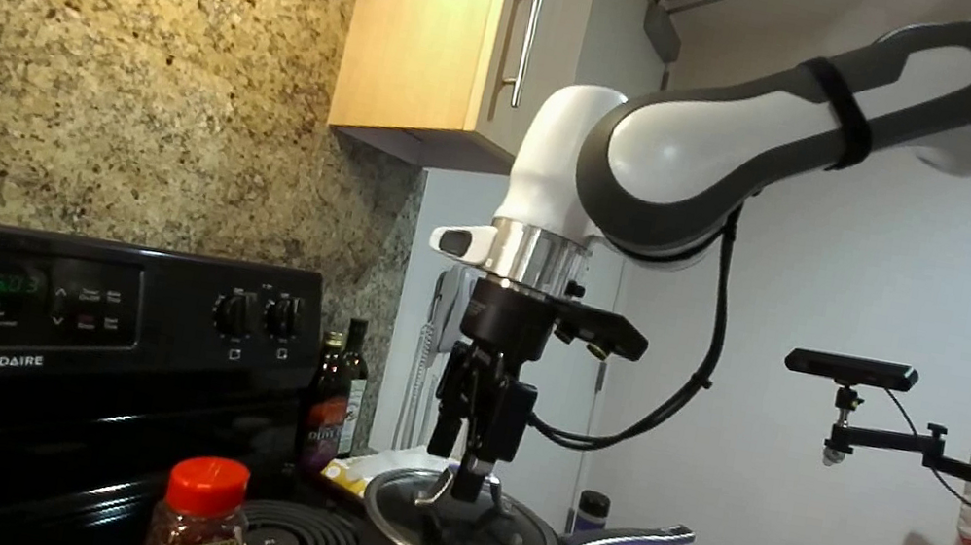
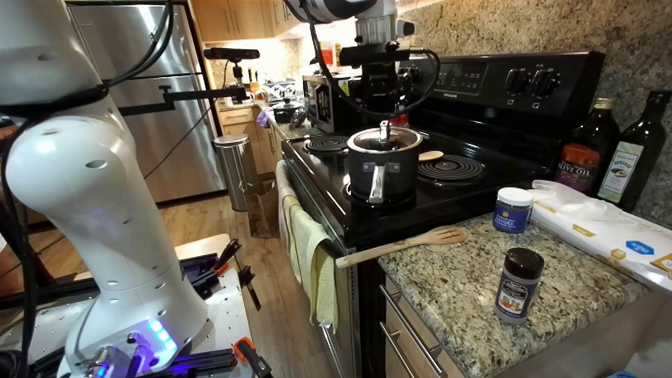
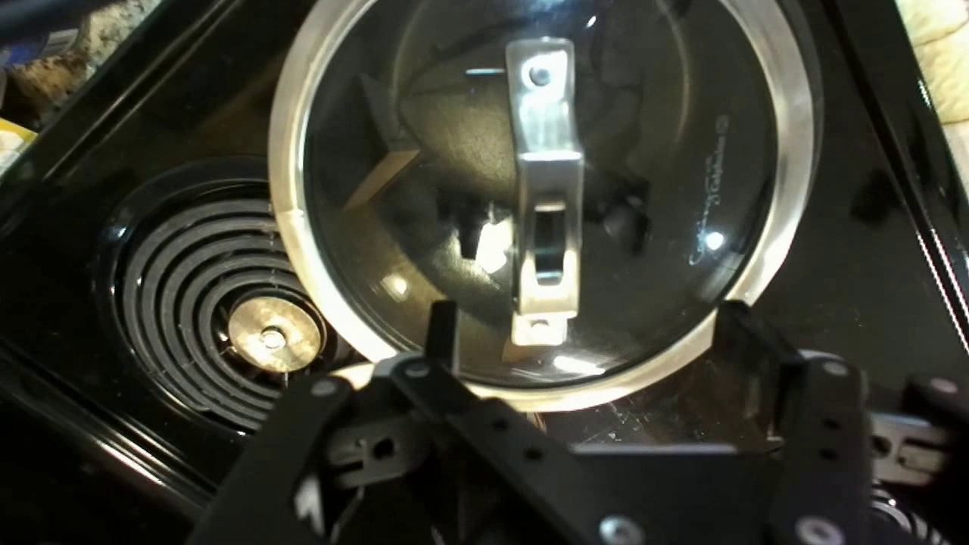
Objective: Take the wooden spoon out of the pot then put the lid on it
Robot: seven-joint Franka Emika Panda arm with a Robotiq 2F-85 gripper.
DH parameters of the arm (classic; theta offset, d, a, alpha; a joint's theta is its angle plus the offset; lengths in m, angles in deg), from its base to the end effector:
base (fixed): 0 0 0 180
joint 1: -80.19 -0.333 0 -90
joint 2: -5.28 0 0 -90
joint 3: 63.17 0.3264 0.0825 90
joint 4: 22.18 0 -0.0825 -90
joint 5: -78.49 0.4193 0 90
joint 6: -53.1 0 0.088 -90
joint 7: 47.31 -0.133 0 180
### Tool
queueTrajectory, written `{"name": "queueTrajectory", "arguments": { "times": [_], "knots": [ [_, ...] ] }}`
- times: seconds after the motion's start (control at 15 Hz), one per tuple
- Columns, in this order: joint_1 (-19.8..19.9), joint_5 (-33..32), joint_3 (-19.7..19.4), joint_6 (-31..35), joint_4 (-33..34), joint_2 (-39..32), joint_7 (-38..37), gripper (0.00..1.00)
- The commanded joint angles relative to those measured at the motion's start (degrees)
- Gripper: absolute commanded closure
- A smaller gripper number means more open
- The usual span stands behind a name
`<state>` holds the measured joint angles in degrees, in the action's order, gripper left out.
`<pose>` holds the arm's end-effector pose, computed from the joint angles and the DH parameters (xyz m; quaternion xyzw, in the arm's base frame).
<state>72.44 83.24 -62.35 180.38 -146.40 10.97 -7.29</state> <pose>0.5578 0.0886 0.4203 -0.9173 -0.3894 -0.0826 0.0121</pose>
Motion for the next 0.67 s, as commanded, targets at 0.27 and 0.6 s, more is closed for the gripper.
{"name": "queueTrajectory", "arguments": {
  "times": [0.27, 0.6],
  "knots": [
    [-1.5, -2.1, 3.2, -0.4, -3.1, 9.6, -3.1, 0.0],
    [-4.7, -3.7, 7.0, -0.3, -9.1, 18.0, -11.3, 0.0]
  ]
}}
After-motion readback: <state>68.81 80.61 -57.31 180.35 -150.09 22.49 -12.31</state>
